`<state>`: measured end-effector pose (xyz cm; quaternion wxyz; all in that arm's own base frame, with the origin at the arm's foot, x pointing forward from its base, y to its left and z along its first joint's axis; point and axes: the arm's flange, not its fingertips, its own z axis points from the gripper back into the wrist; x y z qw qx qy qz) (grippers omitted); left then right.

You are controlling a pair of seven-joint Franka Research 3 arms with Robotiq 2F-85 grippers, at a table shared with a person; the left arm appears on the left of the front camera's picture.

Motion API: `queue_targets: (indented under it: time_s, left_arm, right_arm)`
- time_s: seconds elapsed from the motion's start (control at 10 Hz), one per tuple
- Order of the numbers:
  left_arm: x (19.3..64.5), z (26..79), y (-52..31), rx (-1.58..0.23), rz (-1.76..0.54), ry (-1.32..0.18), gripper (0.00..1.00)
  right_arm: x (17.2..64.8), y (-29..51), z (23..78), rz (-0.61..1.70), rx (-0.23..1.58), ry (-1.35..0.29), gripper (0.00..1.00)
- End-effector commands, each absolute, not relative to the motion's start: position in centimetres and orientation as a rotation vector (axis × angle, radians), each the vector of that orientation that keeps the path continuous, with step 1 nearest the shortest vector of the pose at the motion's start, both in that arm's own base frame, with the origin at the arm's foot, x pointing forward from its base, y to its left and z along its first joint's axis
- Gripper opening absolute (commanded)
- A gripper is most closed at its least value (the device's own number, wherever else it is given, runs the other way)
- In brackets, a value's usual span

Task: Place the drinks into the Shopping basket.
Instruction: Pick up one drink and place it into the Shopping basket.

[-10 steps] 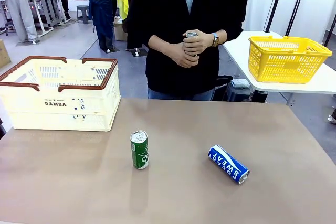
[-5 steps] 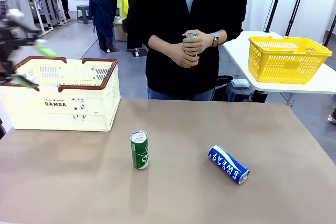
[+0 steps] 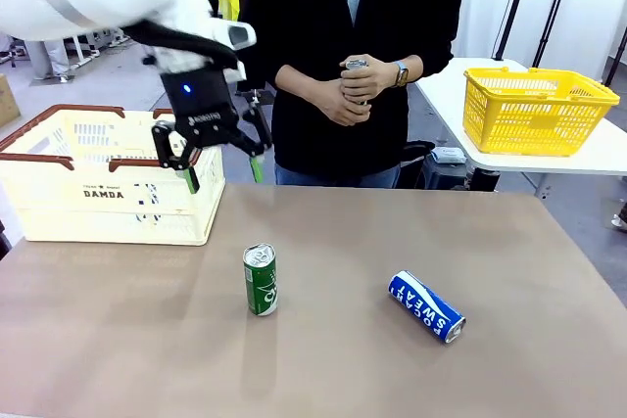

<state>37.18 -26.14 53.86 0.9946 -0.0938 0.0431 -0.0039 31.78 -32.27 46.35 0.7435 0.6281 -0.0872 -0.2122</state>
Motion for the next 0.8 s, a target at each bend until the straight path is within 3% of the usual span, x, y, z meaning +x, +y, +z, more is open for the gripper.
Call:
queue_targets:
  time_s: [0.0,0.1,0.2,0.5,0.7]
  left_arm:
    - [36.7,52.7,-27.2,-0.125,0.027,-0.032,1.0]
    - [36.9,52.5,-27.8,-0.151,0.03,-0.175,1.0]
    - [37.1,53.0,-27.2,-0.145,-0.016,0.041,1.0]
    - [37.0,52.6,-28.1,-0.147,-0.019,-0.019,1.0]
    - [36.1,49.2,-28.5,-0.136,-0.048,-0.06,1.0]
  right_arm:
    - [31.6,-32.1,46.8,-0.478,1.379,-0.172,1.0]
    - [31.6,-32.1,46.8,-0.478,1.379,-0.172,1.0]
    - [31.6,-32.1,46.8,-0.478,1.379,-0.172,1.0]
    - [31.6,-32.1,46.8,-0.478,1.379,-0.172,1.0]
    - [31.6,-32.1,46.8,-0.478,1.379,-0.172,1.0]
